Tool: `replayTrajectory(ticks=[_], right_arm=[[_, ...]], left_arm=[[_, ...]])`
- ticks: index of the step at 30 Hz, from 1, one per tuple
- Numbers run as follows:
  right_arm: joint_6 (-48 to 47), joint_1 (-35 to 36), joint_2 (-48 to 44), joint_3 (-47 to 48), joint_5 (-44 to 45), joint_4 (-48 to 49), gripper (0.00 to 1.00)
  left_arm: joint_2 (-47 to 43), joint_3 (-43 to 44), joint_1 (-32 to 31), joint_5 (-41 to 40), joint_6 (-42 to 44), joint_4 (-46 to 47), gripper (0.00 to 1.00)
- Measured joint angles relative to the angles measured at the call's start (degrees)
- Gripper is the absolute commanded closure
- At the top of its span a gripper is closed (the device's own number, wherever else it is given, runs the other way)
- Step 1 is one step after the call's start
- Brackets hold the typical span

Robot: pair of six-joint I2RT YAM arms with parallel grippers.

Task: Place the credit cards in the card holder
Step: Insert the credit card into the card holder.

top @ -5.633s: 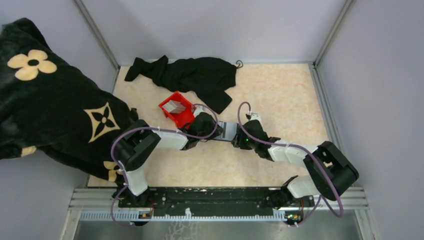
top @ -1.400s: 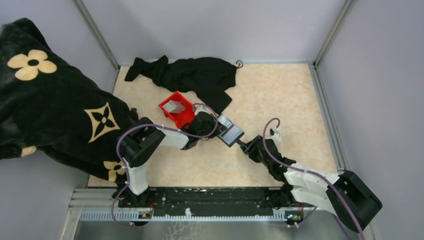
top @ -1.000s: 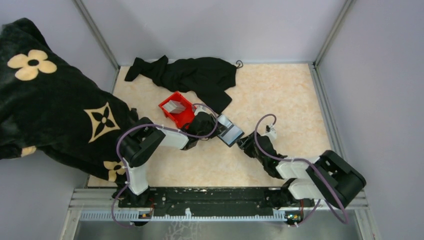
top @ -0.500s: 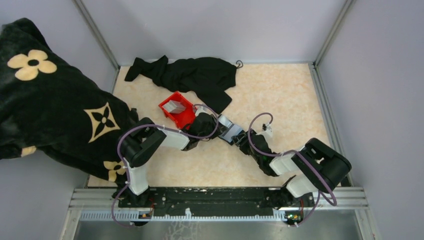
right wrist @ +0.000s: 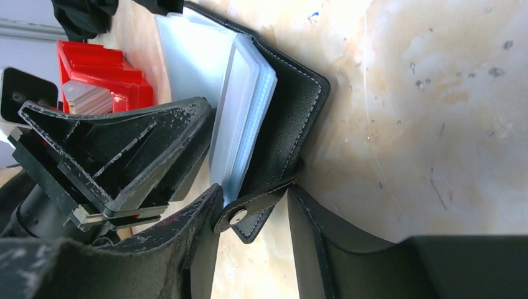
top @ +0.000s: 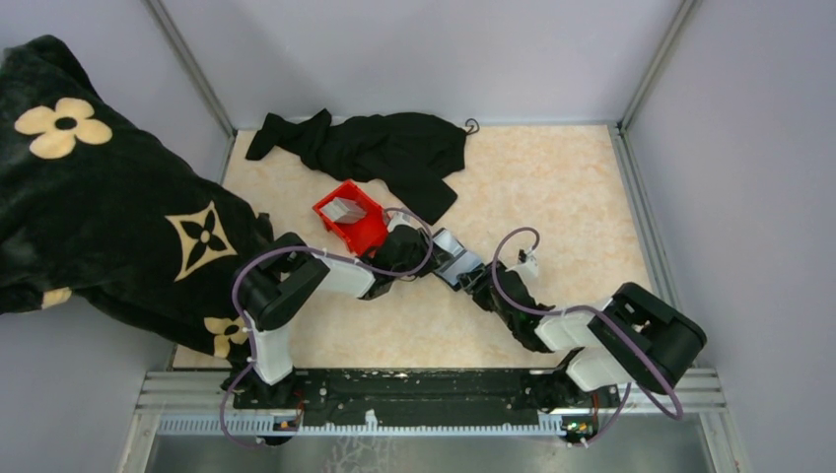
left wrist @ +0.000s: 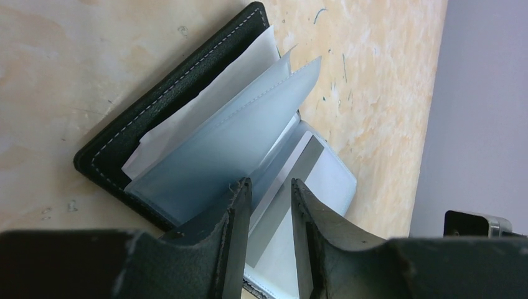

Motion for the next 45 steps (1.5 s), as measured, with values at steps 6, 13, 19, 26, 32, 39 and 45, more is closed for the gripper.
replayTrajectory(ticks=[6, 13, 19, 26, 32, 39, 45], right_arm=[[2.3, 2.2, -2.5, -0.1, 0.4, -3.9, 0.56], [4.7, 3.1, -5.7, -0.9, 1.3, -7.4, 0.56], [4.4, 1.6, -7.4, -0.9, 2.6, -10.0, 0.56], [2.8, -2.8, -3.5, 0.1, 2.5, -6.1, 0.56], [-0.7, -5.3, -1.2, 1.7, 2.2, -4.6, 0.56], [-4.2, -5.5, -1.2, 2.7, 1.9, -6.2, 0.61], [-7.1, -5.5, -2.5, 3.0, 2.1, -9.4, 0.85]], left_arm=[[0.0, 0.1, -0.5, 0.1, -0.2, 0.0, 0.60], [0.1, 0.1, -0.7, 0.5, -0.6, 0.0, 0.60], [0.2, 0.0, -1.8, 0.7, -1.3, 0.0, 0.60], [0.1, -0.2, -3.2, 1.1, -1.9, 0.0, 0.60], [0.1, -0.2, -5.2, 2.0, -2.6, -0.2, 0.60], [0.1, -0.2, -5.2, 1.9, -2.6, -0.2, 0.59], [0.0, -0.2, -5.3, 1.9, -2.8, -0.4, 0.56]])
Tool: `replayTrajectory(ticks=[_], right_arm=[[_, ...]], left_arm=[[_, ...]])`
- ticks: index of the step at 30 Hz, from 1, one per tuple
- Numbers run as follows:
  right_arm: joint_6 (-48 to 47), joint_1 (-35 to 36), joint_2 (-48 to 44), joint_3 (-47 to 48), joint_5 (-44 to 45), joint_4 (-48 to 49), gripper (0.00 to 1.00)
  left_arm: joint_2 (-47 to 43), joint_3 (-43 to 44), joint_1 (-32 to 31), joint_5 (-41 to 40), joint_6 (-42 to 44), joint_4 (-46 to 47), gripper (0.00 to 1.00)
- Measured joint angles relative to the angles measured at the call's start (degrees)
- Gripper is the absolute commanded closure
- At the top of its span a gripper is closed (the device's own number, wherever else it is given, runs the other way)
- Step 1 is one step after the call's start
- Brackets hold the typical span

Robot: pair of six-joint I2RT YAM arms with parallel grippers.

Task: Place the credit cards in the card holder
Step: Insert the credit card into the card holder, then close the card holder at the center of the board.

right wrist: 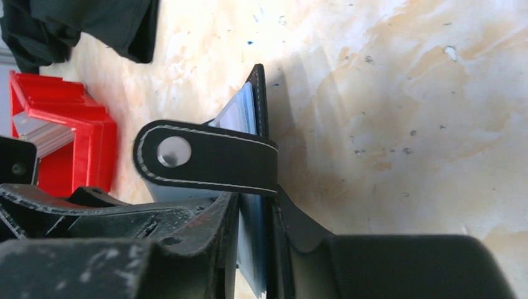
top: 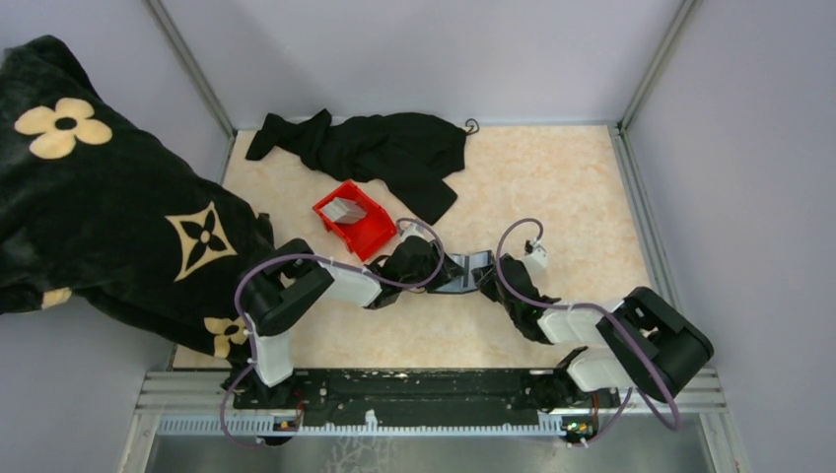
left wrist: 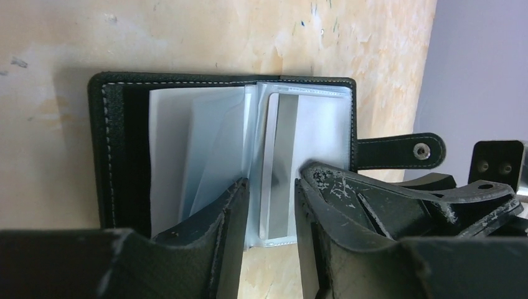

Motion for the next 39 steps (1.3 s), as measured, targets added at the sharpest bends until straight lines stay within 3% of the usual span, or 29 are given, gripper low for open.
replayTrajectory(ticks=[7, 19, 28, 39], right_arm=[[-2.9, 0.1, -2.8, 0.4, -0.7, -1.9, 0.98], [-5.2, -4.0, -6.1, 0.4, -4.0, -4.5, 1.00], [-2.0, -7.1, -6.5, 0.4, -12.3, -5.4, 1.00], [2.8, -7.9, -8.0, 0.4, -19.9, -8.1, 1.00]], left_arm=[[-2.8, -0.1, -0.8, -1.1, 0.3, -4.5, 0.49], [-18.3, -8.7, -0.3, -11.4, 3.0, -19.4, 0.41], [-21.3, -16.5, 0.0, -12.7, -0.9, -9.0, 0.33], [-20.1, -20.4, 0.0, -13.0, -3.7, 1.4, 0.32]])
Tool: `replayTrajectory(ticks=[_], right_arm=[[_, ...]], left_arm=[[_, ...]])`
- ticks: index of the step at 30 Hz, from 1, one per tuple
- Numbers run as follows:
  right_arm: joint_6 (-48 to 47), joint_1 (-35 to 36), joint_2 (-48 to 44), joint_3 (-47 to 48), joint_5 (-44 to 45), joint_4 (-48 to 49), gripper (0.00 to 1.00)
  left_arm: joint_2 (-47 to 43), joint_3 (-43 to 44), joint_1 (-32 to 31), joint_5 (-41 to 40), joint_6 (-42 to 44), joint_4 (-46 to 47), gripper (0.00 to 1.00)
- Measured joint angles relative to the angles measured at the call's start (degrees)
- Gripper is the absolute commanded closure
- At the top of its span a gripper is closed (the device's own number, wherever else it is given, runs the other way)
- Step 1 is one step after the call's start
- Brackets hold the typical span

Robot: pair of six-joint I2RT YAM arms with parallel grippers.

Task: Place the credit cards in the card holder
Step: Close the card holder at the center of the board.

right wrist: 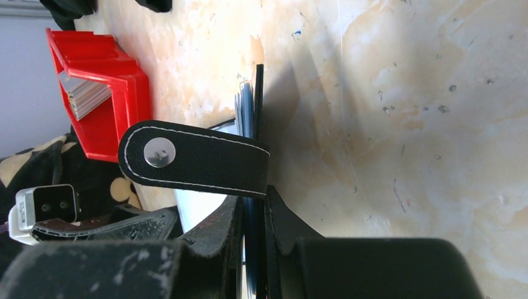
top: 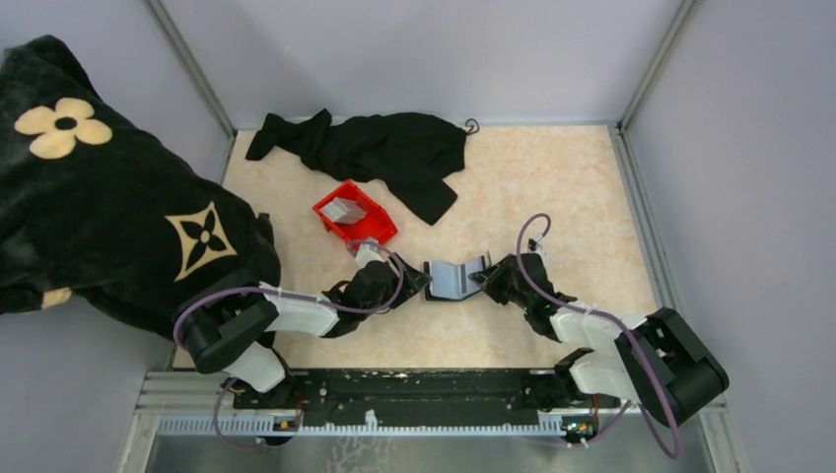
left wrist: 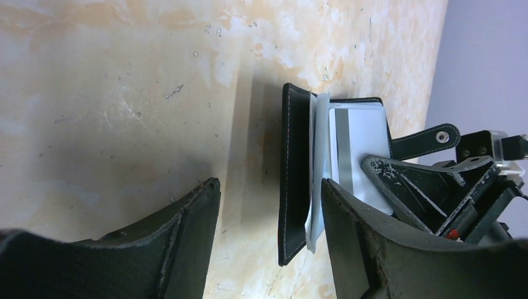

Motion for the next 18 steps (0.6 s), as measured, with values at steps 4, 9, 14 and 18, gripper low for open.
replayTrajectory(ticks=[4, 9, 14, 18], right_arm=[[0.5, 0.0, 0.0, 0.0, -1.5, -0.2, 1.00], [0.7, 0.0, 0.3, 0.0, -3.0, -0.1, 1.00], [0.6, 0.0, 1.3, 0.0, -3.8, 0.9, 1.00], [0.3, 0.0, 3.1, 0.0, -5.0, 2.6, 1.00]], left_arm=[[0.3, -2.1, 0.0, -0.5, -1.4, 4.2, 0.33], [1.3, -3.7, 0.0, -1.5, -2.5, 8.7, 0.34], [1.3, -4.5, 0.0, -2.5, -2.5, 10.9, 0.34], [1.3, -3.7, 0.0, -2.2, -1.4, 11.8, 0.34]])
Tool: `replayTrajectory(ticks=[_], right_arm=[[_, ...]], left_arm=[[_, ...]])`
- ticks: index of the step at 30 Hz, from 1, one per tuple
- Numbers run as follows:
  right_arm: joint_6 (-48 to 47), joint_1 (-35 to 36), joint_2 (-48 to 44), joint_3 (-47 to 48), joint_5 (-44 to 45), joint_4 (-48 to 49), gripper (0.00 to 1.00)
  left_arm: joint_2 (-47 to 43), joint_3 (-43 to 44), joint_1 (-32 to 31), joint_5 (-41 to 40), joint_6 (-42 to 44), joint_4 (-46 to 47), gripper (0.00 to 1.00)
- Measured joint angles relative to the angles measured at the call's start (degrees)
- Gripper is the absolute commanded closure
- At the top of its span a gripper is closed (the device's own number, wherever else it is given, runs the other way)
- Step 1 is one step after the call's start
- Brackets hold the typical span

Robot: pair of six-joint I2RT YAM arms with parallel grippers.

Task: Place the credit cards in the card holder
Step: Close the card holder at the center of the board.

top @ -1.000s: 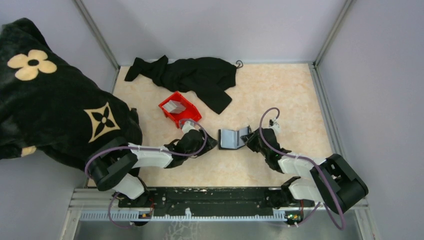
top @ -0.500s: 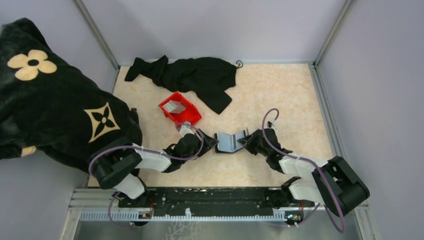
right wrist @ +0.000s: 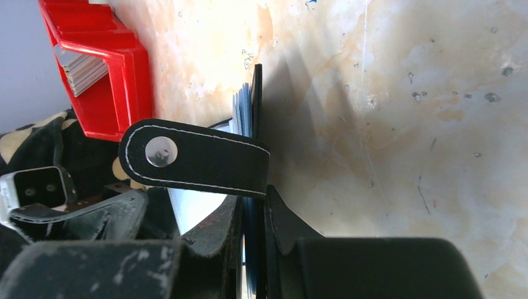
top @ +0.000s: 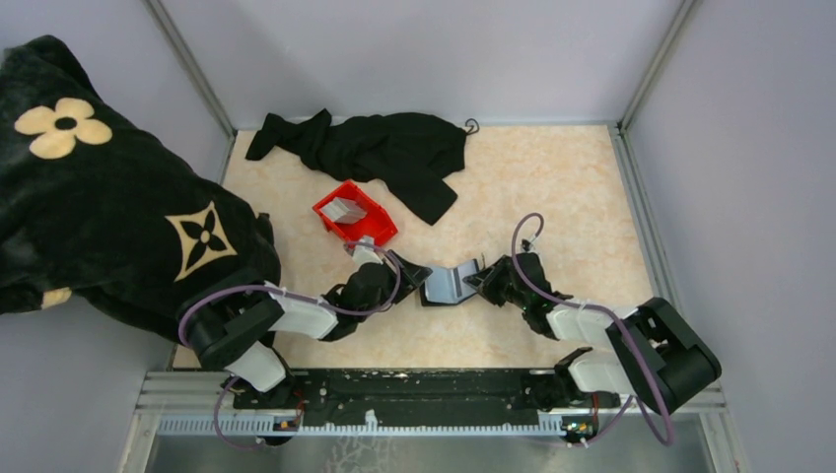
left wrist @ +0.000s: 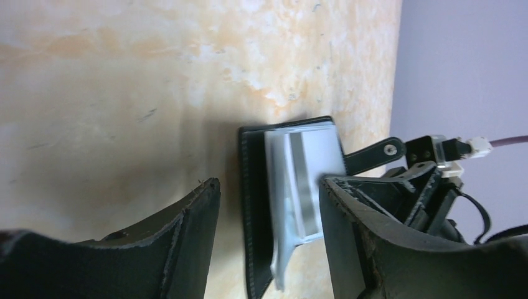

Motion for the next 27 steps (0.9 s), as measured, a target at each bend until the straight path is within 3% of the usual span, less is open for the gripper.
replayTrajectory(ticks=[27], right_arm=[[-3.2, -0.2, 4.6, 0.0, -2.4, 5.1, 1.00]], left_arm=[[3.7, 8.3, 0.0, 9.5, 5.8, 5.5, 0.35]])
